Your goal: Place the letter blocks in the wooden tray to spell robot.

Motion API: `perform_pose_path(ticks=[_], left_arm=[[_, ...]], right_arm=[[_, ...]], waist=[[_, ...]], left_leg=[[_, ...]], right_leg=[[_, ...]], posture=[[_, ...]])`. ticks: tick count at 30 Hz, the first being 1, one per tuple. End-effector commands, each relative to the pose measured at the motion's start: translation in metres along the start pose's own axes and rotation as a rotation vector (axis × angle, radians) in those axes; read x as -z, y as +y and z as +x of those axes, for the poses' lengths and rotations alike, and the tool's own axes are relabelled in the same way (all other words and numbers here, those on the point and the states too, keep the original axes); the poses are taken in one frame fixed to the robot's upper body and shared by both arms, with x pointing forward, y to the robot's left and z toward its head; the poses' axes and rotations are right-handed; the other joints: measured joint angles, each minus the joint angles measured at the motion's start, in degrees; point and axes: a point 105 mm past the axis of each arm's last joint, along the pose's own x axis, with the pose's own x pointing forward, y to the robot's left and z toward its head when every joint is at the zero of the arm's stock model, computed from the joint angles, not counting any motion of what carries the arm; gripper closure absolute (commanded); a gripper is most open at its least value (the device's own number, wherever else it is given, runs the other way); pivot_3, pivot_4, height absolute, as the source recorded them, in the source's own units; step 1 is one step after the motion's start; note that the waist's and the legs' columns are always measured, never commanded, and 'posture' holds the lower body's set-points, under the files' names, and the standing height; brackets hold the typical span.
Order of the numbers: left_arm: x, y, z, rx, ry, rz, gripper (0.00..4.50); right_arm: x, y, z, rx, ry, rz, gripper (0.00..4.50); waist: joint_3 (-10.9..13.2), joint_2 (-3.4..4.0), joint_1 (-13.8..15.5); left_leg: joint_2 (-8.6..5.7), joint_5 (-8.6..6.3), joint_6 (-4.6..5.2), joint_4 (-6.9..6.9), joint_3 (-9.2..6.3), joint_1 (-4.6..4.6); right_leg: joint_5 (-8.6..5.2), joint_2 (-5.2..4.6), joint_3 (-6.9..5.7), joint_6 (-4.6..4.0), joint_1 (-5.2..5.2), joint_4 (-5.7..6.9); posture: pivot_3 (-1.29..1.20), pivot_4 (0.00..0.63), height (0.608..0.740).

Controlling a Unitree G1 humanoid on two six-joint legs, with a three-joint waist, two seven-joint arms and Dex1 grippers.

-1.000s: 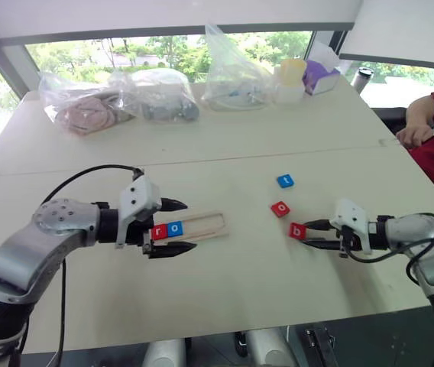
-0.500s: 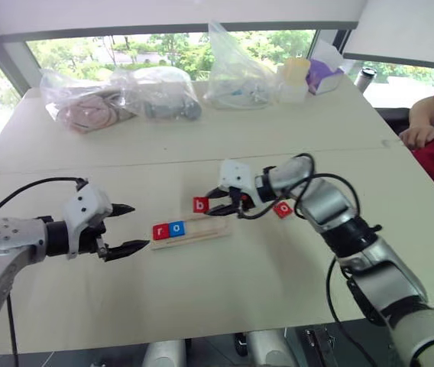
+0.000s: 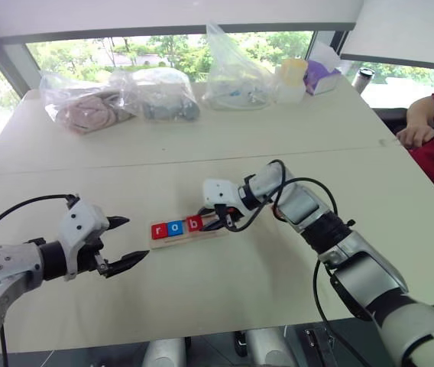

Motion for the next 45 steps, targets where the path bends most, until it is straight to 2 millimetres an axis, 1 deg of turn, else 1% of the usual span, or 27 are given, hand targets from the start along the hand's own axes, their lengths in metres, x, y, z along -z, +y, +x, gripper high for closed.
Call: perform_pose_path(ticks=[1,9,18,24,25,29,33,40,42,45], left_arm=[[-0.009,0.002,0.001,-0.015,-0.020,0.031,0.00],[-0.010,0.004,0.003,-0.023,-0.025,0.031,0.00],[-0.011,0.008,0.006,-0.030,-0.029,0.037,0.00],[-0.012,0.009,0.009,-0.031,-0.040,0.040,0.00],[-0.012,0.009,0.009,-0.031,-0.040,0.040,0.00],[-0.011,0.009,0.011,-0.032,-0.041,0.043,0.00],[-0.011,0.010,0.012,-0.031,-0.039,0.050,0.00],[-0.011,0.010,0.013,-0.030,-0.038,0.056,0.00],[-0.011,0.010,0.013,-0.029,-0.037,0.057,0.00],[-0.016,0.009,0.013,-0.018,-0.058,0.055,0.00]], right_arm=[[-0.015,-0.006,0.001,0.008,-0.017,-0.059,3.42],[-0.014,-0.009,0.007,0.006,-0.007,-0.049,3.42],[-0.012,-0.008,0.012,-0.007,0.005,-0.038,3.42],[-0.013,-0.012,0.010,0.021,-0.006,-0.027,0.30],[-0.014,-0.012,0.009,0.025,-0.012,-0.022,0.04],[-0.016,-0.013,0.009,0.032,-0.023,-0.017,0.04],[-0.026,-0.011,0.009,0.027,-0.078,0.019,0.04],[-0.026,-0.009,0.013,0.027,-0.084,0.032,0.04],[-0.028,-0.013,0.008,0.061,-0.100,0.041,0.04],[-0.031,-0.021,-0.009,0.147,-0.137,0.063,0.04]], waist=[[0.00,0.00,0.01],[0.00,0.00,0.01],[0.00,0.00,0.01],[0.00,0.00,0.01],[0.00,0.00,0.01],[0.00,0.00,0.01],[0.00,0.00,0.01],[0.00,0.00,0.01],[0.00,0.00,0.03],[0.00,0.00,0.08]], left_leg=[[0.00,0.00,0.00,0.00,0.00,0.00],[0.00,0.00,0.00,0.00,0.01,-0.01],[0.00,0.00,0.00,0.00,0.00,-0.01],[0.00,0.00,0.00,0.00,0.00,-0.01],[0.00,0.00,0.00,0.00,0.01,-0.01],[0.00,0.00,0.00,0.00,0.01,-0.02],[0.00,0.00,0.00,0.00,0.00,-0.01],[0.00,0.00,0.00,-0.01,0.00,-0.02],[0.00,0.00,0.00,0.00,0.00,-0.02],[0.00,0.00,0.00,0.00,0.00,-0.03]], right_leg=[[0.00,0.00,0.00,0.00,0.00,0.00],[0.01,-0.02,0.00,0.00,0.00,-0.01],[0.01,-0.02,0.00,0.00,0.00,-0.01],[0.01,-0.02,0.00,0.00,0.00,-0.01],[0.01,-0.02,0.00,0.00,0.00,-0.01],[0.01,-0.02,0.01,0.00,0.00,-0.01],[0.01,-0.02,0.01,0.00,0.00,-0.01],[0.01,-0.02,0.00,0.00,0.00,-0.01],[0.01,-0.02,0.00,0.00,-0.01,-0.01],[0.01,-0.03,0.00,0.00,-0.01,-0.01]], posture=[[0.00,0.150,0.740],[0.00,0.150,0.740],[0.00,0.150,0.740],[0.00,0.150,0.740],[0.00,0.150,0.740],[0.00,0.150,0.740],[0.00,0.150,0.740],[0.00,0.150,0.740],[0.00,0.150,0.740],[0.00,0.150,0.740]])
